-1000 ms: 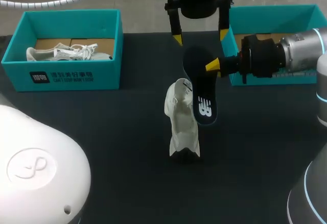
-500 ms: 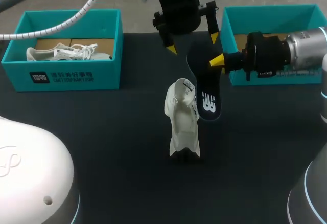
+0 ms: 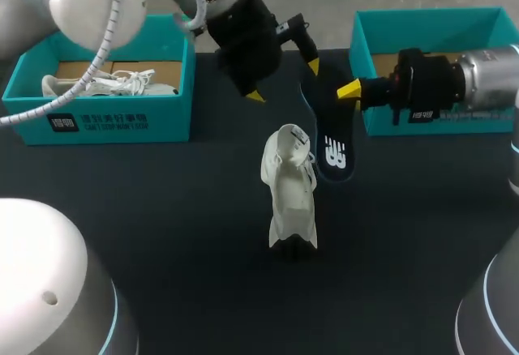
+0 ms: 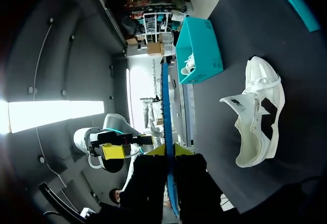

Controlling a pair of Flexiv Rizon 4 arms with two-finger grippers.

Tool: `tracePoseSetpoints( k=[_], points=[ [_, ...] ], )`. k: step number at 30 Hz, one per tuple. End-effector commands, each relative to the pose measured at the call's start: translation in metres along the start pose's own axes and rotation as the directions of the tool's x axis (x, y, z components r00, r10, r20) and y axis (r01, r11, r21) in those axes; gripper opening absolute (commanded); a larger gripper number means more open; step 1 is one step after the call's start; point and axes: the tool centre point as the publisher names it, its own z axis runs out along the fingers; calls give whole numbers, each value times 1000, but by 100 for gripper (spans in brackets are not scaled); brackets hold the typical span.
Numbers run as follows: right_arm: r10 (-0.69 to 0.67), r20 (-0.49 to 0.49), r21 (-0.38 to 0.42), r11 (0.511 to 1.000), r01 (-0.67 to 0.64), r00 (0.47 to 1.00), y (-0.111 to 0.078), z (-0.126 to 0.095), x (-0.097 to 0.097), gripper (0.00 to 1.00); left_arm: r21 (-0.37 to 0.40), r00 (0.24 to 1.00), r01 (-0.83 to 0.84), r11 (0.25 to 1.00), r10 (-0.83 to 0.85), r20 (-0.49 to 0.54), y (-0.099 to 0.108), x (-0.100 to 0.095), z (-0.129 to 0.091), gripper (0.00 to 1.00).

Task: Take the shoe out of the shoebox, open the shoe tongue, remove and reinsert the insole, then place the shoe into the shoebox

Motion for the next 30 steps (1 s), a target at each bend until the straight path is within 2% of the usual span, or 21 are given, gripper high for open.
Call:
tracePoseSetpoints(
  k=[1,5,11,17,24,25,26,28,30],
  points=[
    [-2,-22,-1,1000,2,1000,0,-2,0,0,-24,943,6,1000,2,332,0,12,3,100],
    [-2,-35,-9,1000,2,999,-1,-4,4,0,-44,910,21,999,-1,415,1,13,4,100],
    [10,-53,-9,1000,-10,999,-4,-5,11,0,-77,821,24,997,24,571,4,10,6,100],
    [18,-58,-2,1000,-19,998,-6,-7,20,0,-53,709,4,999,34,705,0,5,12,100],
    [31,-78,7,1000,-30,996,-6,-6,28,0,-56,597,10,998,39,801,-1,-4,20,100],
    [31,-79,8,1000,-30,996,-7,-6,28,0,-64,579,14,998,44,814,-1,-5,21,98],
    [32,-80,10,999,-31,996,-7,-5,28,0,-69,574,16,997,48,818,0,-7,22,89],
    [32,-82,13,999,-31,996,-7,-4,29,0,-78,549,14,997,58,834,-1,-10,24,82],
    [33,-83,18,999,-31,996,-7,-3,29,0,-72,544,21,997,49,838,0,-12,25,70]
  ],
)
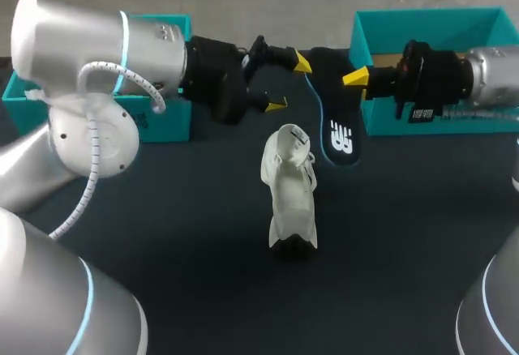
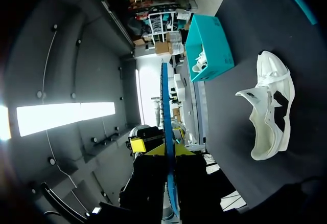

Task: Take the shoe out of the shoebox, open the shoe tongue, remove and reinsert the insole, then place the shoe into the shoebox

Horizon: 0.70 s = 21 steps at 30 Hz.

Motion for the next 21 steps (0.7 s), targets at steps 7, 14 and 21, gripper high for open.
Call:
tracePoseSetpoints(
  k=[7,14,21],
  points=[
    [5,-2,23,1000,-5,1000,1,7,-1,0,10,909,-1,1000,-3,417,-3,-4,17,42],
    [7,-5,29,1000,-7,1000,4,10,-3,0,40,906,4,999,-20,423,-6,-8,23,37],
    [1,-5,35,999,-1,1000,7,14,-1,0,68,905,-4,998,-25,425,-9,-12,32,35]
  ],
)
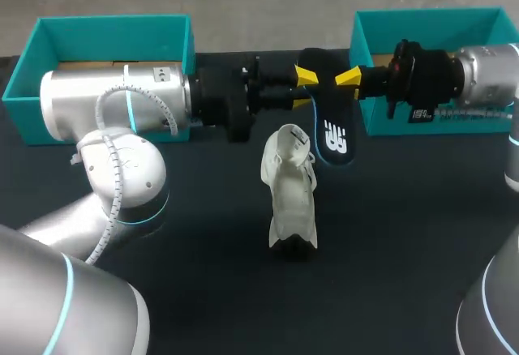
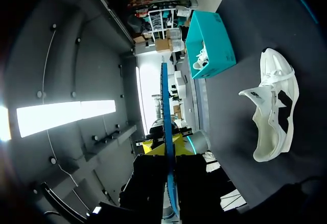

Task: Take the shoe out of the shoebox, open the shoe tongue, remove and reinsert the insole, then place the shoe into the shoebox

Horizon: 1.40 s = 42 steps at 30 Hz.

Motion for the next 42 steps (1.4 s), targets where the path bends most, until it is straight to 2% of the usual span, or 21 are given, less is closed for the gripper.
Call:
tracePoseSetpoints(
  k=[1,5,11,12,13,20,21,22,28,31,42],
  points=[
    [-4,4,10,1000,4,1000,4,4,1,0,7,997,-3,1000,3,73,1,2,9,35],
    [-8,8,17,1000,8,1000,3,7,2,0,14,997,-2,1000,1,81,3,1,15,32],
    [-8,11,21,1000,7,1000,0,10,2,0,16,996,-2,1000,1,89,4,1,18,20],
    [-8,11,21,1000,7,1000,0,10,2,0,17,996,-1,1000,-1,90,4,1,19,17],
    [-8,12,23,1000,7,1000,0,11,2,0,18,996,0,1000,-2,90,4,2,19,0],
    [-17,13,11,1000,17,1000,-2,10,2,0,29,997,8,1000,-10,72,2,8,17,0],
    [-19,18,5,1000,19,1000,-2,8,1,39,29,998,13,1000,-15,69,1,8,17,0],
    [-21,20,-2,1000,21,1000,-2,7,0,100,28,998,18,999,-19,65,1,9,16,0],
    [-78,32,-39,996,80,996,-2,-13,-8,100,30,998,40,999,-42,47,-3,12,9,0],
    [-107,68,-49,993,110,992,-2,-25,-10,100,33,998,48,998,-50,39,-5,15,7,0],
    [-107,68,-49,993,110,992,-2,-25,-10,100,0,998,63,998,-63,22,-6,16,1,0]
  ],
)
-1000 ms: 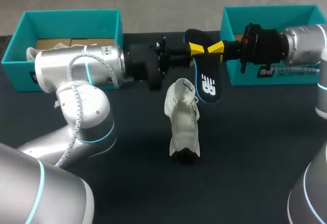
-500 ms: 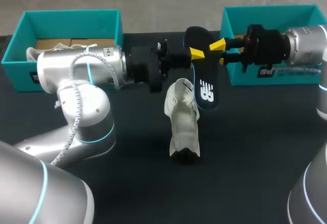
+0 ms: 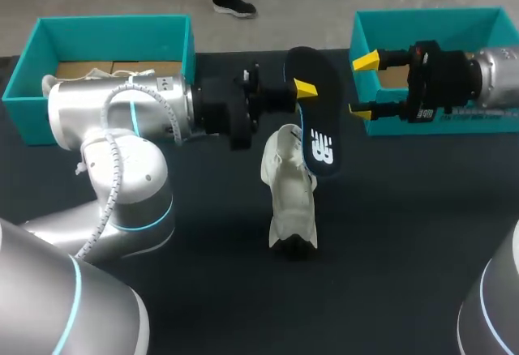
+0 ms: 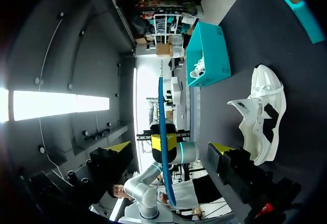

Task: Take the shoe out of the shoebox, open the shoe tongue, remove and reinsert the insole, then place the shoe into the shoebox

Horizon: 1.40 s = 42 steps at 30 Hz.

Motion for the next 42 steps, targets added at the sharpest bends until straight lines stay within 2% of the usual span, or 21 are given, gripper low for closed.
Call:
tracePoseSetpoints(
  k=[1,6,8,12,17,19,26,39,42],
  points=[
    [1,3,-2,1000,-1,1000,-1,0,0,100,-8,1000,-1,1000,1,-1,-4,0,-1,0],
    [1,3,-2,1000,-1,1000,-1,0,0,100,-8,1000,-1,1000,1,-1,-4,0,-1,0],
    [-18,46,2,1000,18,999,-2,-6,-8,100,-8,1000,-1,1000,1,-1,-4,0,-1,0],
    [-78,148,-75,993,90,986,-3,-27,-22,100,-8,1000,-1,1000,1,-1,-4,0,-1,0],
    [-75,193,-182,977,111,978,-3,-55,-29,100,-8,1000,-1,1000,1,-1,-4,0,-1,0],
    [-92,202,-209,969,134,975,-6,-64,-29,100,-8,1000,-1,1000,1,-1,-4,0,-1,0],
    [-131,327,-246,944,218,936,-21,-89,-24,100,-8,1000,-1,1000,1,-1,-4,0,-1,0],
    [-64,467,-287,932,219,882,-51,-119,-22,100,-8,1000,-1,1000,1,-1,-4,0,-1,0],
    [-51,468,-297,931,211,882,-55,-125,-22,100,-8,1000,-1,1000,1,-1,-4,0,-1,0]
  ],
)
